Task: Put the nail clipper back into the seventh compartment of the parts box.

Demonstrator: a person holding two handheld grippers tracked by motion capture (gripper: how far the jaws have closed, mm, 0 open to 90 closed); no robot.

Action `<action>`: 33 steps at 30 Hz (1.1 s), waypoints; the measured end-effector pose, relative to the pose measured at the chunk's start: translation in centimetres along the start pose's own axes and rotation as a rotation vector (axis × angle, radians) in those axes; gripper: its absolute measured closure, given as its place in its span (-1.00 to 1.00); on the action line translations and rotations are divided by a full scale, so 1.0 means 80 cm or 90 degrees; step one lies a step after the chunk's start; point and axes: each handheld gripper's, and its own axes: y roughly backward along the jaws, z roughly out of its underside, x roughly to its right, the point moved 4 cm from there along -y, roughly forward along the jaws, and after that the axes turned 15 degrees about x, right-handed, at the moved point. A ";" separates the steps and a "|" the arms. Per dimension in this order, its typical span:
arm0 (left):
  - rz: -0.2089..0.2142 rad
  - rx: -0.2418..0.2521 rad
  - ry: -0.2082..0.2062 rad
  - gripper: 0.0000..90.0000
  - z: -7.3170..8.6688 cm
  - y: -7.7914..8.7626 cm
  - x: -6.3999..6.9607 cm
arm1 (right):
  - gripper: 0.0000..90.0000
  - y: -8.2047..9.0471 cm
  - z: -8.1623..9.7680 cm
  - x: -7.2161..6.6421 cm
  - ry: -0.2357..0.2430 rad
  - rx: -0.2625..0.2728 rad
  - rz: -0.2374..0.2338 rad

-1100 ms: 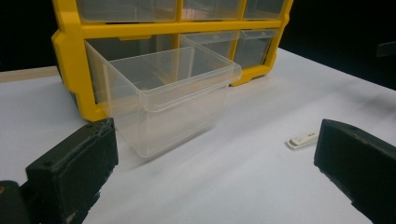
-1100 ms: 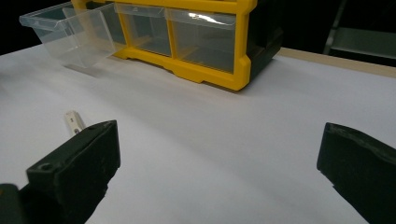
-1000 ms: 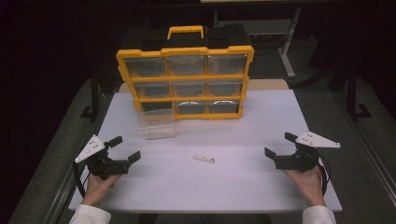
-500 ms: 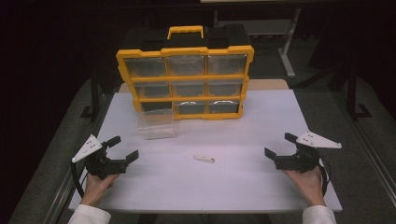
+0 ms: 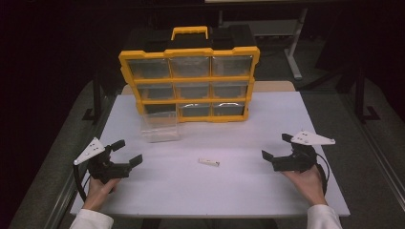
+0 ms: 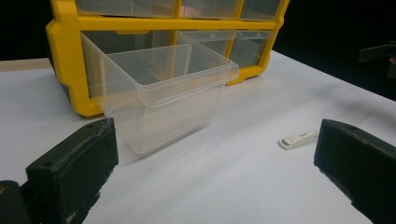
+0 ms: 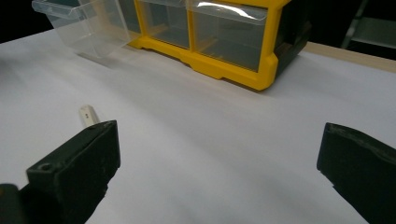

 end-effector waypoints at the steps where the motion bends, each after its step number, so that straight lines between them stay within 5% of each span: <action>1: 0.000 0.000 0.000 -1.00 0.000 0.000 0.000 | -1.00 -0.002 -0.001 -0.001 0.001 -0.001 -0.002; 9: 0.007 -0.008 -0.012 -0.89 0.002 0.000 0.001 | -1.00 -0.015 -0.003 -0.008 0.005 -0.015 -0.022; 33: -0.004 -0.001 -0.002 -1.00 0.001 0.001 -0.002 | -1.00 -0.048 -0.012 -0.033 0.018 -0.055 -0.072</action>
